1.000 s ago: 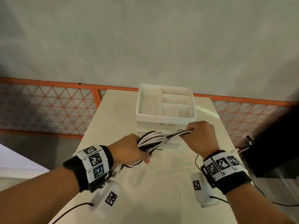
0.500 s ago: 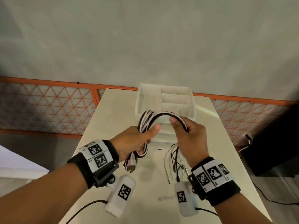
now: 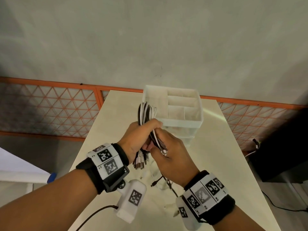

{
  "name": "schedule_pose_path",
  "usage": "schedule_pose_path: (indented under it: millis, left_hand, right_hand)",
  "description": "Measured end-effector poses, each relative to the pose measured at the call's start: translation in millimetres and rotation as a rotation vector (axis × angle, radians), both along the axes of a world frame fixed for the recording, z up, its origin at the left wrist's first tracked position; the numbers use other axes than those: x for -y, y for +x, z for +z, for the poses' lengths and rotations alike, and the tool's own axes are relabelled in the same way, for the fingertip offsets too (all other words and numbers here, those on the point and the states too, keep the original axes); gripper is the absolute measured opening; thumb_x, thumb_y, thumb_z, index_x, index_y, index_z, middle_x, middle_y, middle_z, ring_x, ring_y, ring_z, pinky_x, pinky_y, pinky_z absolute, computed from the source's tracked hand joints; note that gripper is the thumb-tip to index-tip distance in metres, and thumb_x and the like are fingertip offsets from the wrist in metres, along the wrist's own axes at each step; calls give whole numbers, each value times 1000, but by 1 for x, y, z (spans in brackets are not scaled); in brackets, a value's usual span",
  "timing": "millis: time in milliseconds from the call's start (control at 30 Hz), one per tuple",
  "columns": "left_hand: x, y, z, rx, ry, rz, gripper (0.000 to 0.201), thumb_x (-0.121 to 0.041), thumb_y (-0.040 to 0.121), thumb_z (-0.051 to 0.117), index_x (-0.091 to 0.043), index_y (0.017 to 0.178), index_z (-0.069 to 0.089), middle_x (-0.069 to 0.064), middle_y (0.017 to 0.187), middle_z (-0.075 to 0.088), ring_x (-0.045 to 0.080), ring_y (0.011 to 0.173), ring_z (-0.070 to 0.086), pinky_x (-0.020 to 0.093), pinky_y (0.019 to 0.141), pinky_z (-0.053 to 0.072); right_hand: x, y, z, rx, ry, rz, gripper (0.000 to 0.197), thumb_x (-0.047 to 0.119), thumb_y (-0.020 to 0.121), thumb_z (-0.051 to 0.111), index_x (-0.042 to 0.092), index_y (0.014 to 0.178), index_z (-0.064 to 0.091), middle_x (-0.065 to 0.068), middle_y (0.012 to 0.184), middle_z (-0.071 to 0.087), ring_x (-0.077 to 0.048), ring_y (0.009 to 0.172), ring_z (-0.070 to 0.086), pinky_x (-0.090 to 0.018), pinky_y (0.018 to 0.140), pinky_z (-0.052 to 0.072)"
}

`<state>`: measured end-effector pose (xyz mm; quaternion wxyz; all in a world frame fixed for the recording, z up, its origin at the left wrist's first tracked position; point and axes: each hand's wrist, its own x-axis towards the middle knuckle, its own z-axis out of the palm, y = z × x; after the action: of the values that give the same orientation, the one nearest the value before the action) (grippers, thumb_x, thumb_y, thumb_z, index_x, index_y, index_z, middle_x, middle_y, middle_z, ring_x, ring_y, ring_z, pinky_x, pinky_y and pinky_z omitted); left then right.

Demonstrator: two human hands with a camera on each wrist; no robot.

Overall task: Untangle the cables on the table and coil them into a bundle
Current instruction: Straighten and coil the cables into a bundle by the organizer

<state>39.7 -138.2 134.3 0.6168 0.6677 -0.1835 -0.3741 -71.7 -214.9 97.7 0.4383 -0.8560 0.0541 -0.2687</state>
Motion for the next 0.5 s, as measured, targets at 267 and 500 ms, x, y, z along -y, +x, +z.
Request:
schedule_pose_path:
  millis: [267,500]
  left_hand:
    - [-1,-6,0,56,-74,-38,32,-30,82,77,-13,69,54,0,49,40,11,41,39,18,40,33]
    - [1,7,-3,-118,-136,150,18,-17,89,63,-1,86,71,13,70,61,20,44,45,21,38,36]
  right_hand:
    - [-6,7,0,142,-37,-7,24,-18,87,51,1,83,64,-1,85,56,-6,76,56,-16,69,47]
    - [2,0,-5,96,-80,-54,46,-7,88,61,8,132,64,-2,106,66,-7,99,65,-20,86,53]
